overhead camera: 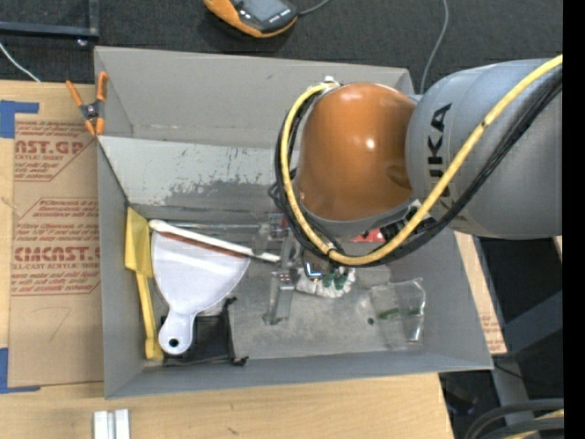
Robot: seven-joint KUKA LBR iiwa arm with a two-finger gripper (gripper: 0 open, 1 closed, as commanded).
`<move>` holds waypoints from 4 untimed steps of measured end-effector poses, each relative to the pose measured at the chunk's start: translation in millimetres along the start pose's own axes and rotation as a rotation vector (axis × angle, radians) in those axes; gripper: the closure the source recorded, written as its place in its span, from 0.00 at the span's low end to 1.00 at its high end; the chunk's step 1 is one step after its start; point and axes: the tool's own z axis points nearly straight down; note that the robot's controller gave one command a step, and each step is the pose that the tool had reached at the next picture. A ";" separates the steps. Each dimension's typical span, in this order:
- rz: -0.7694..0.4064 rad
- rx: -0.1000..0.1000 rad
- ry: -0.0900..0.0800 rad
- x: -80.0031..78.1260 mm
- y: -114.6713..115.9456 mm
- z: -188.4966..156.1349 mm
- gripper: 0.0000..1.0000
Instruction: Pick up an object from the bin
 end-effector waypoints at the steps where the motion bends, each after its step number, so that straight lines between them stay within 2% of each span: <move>1: 0.002 -0.001 -0.008 -1.8 -0.9 -3.5 0.00; 2: -0.280 -0.001 -0.006 0.7 24.1 75.8 0.00; 3: -0.464 -0.001 -0.009 7.0 46.1 74.5 0.00; 4: -0.651 0.000 -0.004 -1.8 43.0 116.9 0.00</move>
Offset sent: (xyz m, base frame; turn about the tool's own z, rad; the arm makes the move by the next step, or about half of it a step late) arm -0.0056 0.0518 -0.1644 -0.5901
